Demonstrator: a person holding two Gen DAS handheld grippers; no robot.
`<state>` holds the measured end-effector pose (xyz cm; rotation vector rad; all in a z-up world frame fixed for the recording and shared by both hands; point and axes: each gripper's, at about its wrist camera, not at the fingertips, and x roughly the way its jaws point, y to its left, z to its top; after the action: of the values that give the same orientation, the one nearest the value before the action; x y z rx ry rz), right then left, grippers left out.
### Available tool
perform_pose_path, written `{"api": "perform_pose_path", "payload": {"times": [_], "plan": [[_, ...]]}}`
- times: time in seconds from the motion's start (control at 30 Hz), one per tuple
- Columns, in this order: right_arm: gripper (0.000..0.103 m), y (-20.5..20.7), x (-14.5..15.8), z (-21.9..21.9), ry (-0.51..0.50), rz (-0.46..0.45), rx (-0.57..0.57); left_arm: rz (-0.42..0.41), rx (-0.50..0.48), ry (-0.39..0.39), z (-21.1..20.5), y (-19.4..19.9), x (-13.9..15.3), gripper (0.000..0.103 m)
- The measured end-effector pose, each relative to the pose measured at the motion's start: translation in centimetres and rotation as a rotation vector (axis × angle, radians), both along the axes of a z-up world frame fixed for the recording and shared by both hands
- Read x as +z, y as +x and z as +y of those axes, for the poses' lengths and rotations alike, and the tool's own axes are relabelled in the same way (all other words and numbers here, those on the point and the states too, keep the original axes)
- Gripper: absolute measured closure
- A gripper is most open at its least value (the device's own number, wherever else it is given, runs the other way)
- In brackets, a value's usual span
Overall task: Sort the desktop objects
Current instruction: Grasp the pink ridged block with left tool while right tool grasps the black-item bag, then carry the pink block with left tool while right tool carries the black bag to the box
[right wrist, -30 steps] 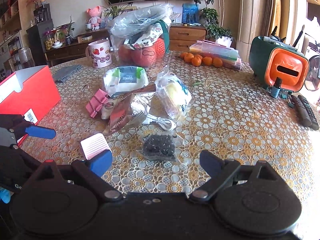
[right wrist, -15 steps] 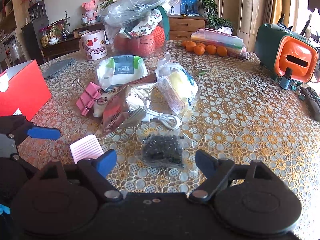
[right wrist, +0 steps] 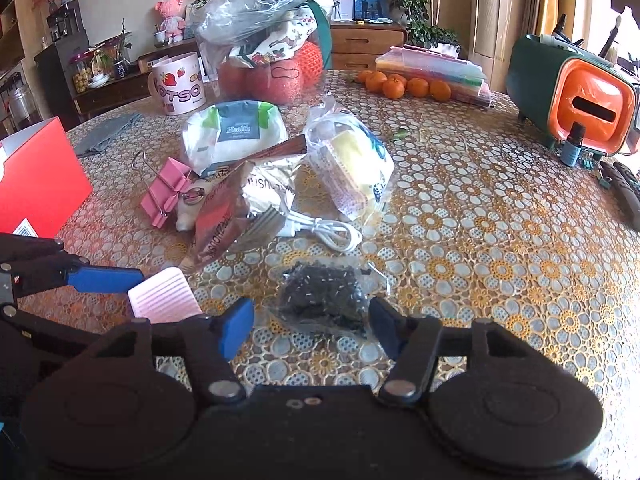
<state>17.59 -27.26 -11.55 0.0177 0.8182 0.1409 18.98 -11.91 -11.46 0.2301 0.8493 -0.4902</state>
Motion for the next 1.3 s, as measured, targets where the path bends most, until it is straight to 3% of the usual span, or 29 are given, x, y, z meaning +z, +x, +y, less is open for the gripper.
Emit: {"api": "perform_pose_path", "payload": {"times": [0.17,0.23,0.33,0.87,1.3], "plan": [[0.05,-0.1,0.0,-0.1,-0.001,0.004,-0.008,0.008,0.008,0.002,0.0,0.1,0.1,0.058],[0.062,-0.2,0.2,0.0,-0.008,-0.002,-0.008,0.011,0.012,0.003,0.0,0.0,0.1,0.058],[0.068,-0.4,0.5,0.0,-0.015,-0.003,-0.002,0.022,0.024,-0.009,0.3,-0.1,0.2,0.058],[0.069,-3.4,2.8,0.8,0.025,0.019,0.029,0.031,0.119,-0.066,2.9,-2.4,3.3,0.059],[0.069,-4.9,9.2,4.8,0.034,-0.017,0.151,0.032,0.214,-0.117,8.7,-4.3,9.2,0.058]]}}
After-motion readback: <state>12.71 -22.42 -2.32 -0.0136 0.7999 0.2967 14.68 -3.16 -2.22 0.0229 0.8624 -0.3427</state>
